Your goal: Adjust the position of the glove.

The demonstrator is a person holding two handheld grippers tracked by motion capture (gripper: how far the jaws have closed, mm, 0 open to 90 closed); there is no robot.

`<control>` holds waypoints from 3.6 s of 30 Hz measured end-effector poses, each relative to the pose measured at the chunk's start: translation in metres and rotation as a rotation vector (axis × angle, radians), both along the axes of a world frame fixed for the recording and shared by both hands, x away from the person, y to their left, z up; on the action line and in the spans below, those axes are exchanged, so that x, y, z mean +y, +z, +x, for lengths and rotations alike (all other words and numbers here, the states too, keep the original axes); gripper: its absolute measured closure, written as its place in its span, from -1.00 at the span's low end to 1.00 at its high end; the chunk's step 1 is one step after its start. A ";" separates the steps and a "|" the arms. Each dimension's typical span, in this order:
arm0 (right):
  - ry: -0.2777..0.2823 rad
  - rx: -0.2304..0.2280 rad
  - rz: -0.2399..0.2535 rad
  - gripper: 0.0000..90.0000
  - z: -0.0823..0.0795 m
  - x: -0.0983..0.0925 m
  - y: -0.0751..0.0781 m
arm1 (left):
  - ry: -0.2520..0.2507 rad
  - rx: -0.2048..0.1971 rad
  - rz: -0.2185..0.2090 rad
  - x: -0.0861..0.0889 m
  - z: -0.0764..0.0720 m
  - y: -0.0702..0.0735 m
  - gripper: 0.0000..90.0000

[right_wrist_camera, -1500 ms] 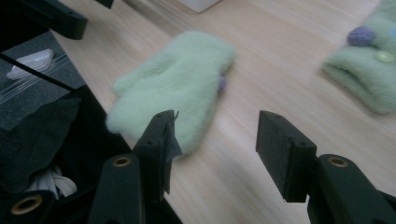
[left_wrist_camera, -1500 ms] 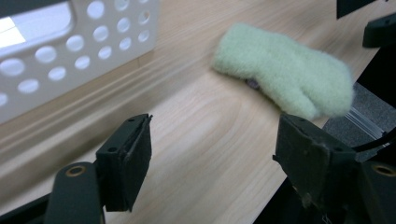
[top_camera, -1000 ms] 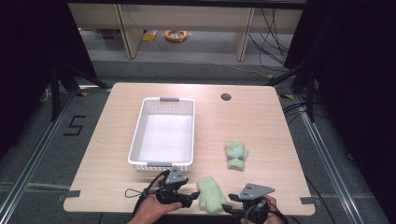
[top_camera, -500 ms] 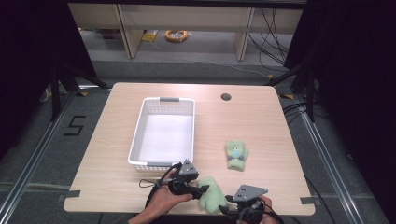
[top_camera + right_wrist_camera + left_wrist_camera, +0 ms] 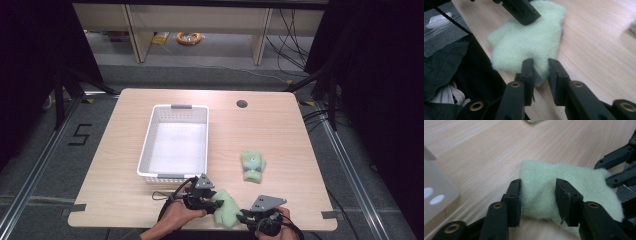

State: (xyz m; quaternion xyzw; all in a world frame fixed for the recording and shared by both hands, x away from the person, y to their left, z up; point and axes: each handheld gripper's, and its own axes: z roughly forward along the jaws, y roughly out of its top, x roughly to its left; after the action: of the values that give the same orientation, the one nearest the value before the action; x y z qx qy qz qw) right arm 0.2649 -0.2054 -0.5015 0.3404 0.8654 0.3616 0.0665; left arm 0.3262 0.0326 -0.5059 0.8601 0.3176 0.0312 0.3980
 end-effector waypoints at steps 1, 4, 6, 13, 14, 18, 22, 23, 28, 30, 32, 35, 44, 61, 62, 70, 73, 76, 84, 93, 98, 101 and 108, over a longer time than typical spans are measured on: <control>0.008 -0.022 -0.002 0.76 0.002 -0.002 0.000 | 0.019 0.011 -0.023 -0.001 -0.001 0.000 0.45; 0.013 -0.037 0.006 0.82 0.003 -0.003 0.004 | 0.031 0.032 -0.068 0.002 -0.002 0.003 0.76; 0.019 -0.047 0.010 0.83 0.004 -0.004 0.006 | 0.033 0.030 -0.076 0.004 -0.003 0.005 0.82; 0.053 -0.096 0.011 0.85 0.015 -0.012 0.019 | 0.034 0.060 -0.086 0.010 -0.004 0.004 0.88; 0.049 -0.100 0.014 0.85 0.017 -0.013 0.021 | 0.034 0.061 -0.091 0.010 -0.005 0.005 0.89; 0.081 -0.134 0.023 0.85 0.028 -0.016 0.030 | 0.034 0.043 -0.116 0.010 -0.013 0.012 0.89; 0.108 -0.149 0.022 0.85 0.039 -0.019 0.037 | 0.032 0.043 -0.132 0.012 -0.018 0.017 0.89; 0.134 -0.159 0.014 0.85 0.046 -0.019 0.037 | 0.033 0.030 -0.139 0.013 -0.020 0.017 0.89; 0.200 -0.160 -0.027 0.85 0.062 -0.015 0.030 | 0.026 0.053 -0.114 0.011 -0.019 0.011 0.89; 0.251 -0.162 -0.055 0.84 0.070 -0.012 0.025 | 0.027 0.061 -0.104 0.010 -0.017 0.006 0.89; 0.257 -0.158 -0.075 0.83 0.075 -0.011 0.021 | 0.032 0.068 -0.094 0.010 -0.016 0.001 0.89; 0.270 -0.183 -0.112 0.80 0.081 -0.009 0.016 | 0.036 0.063 -0.094 0.008 -0.017 0.002 0.88; 0.065 -0.111 -0.178 0.47 0.080 -0.024 0.017 | 0.045 0.065 -0.085 0.010 -0.017 -0.001 0.85; -0.084 -0.130 -0.120 0.39 0.079 -0.032 0.040 | 0.079 0.091 -0.127 0.012 -0.024 0.006 0.28; -0.120 -0.135 -0.107 0.36 0.084 -0.036 0.040 | 0.080 0.090 -0.126 0.013 -0.024 0.007 0.24; -0.236 -0.082 -0.083 0.27 0.115 -0.047 0.042 | 0.116 0.087 -0.142 0.023 -0.029 0.011 0.04; -0.230 -0.087 -0.107 0.26 0.126 -0.041 0.041 | 0.129 0.071 -0.138 0.030 -0.030 0.013 -0.06; -0.209 -0.094 -0.137 0.26 0.135 -0.036 0.040 | 0.134 0.077 -0.141 0.034 -0.030 0.014 -0.12; -0.161 -0.114 -0.154 0.29 0.153 -0.031 0.031 | 0.160 0.088 -0.136 0.042 -0.031 0.011 -0.18; -0.127 -0.013 -0.174 0.39 0.164 -0.027 0.015 | 0.188 0.073 -0.135 0.050 -0.032 0.010 -0.23; -0.129 -0.048 -0.153 0.47 0.162 -0.029 0.007 | 0.186 0.076 -0.135 0.051 -0.033 0.010 -0.25; -0.126 -0.034 -0.147 0.63 0.161 -0.030 0.007 | 0.177 0.078 -0.140 0.049 -0.032 0.008 -0.26; -0.144 -0.048 -0.121 0.90 0.158 -0.031 0.007 | 0.167 0.075 -0.137 0.046 -0.034 0.008 -0.31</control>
State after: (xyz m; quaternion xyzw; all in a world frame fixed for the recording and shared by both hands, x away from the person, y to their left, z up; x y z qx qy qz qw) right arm 0.4234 -0.2361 -0.4941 0.3884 0.8571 0.3111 0.1334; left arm 0.2926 0.0782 -0.4983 0.8020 0.4043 0.0104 0.4396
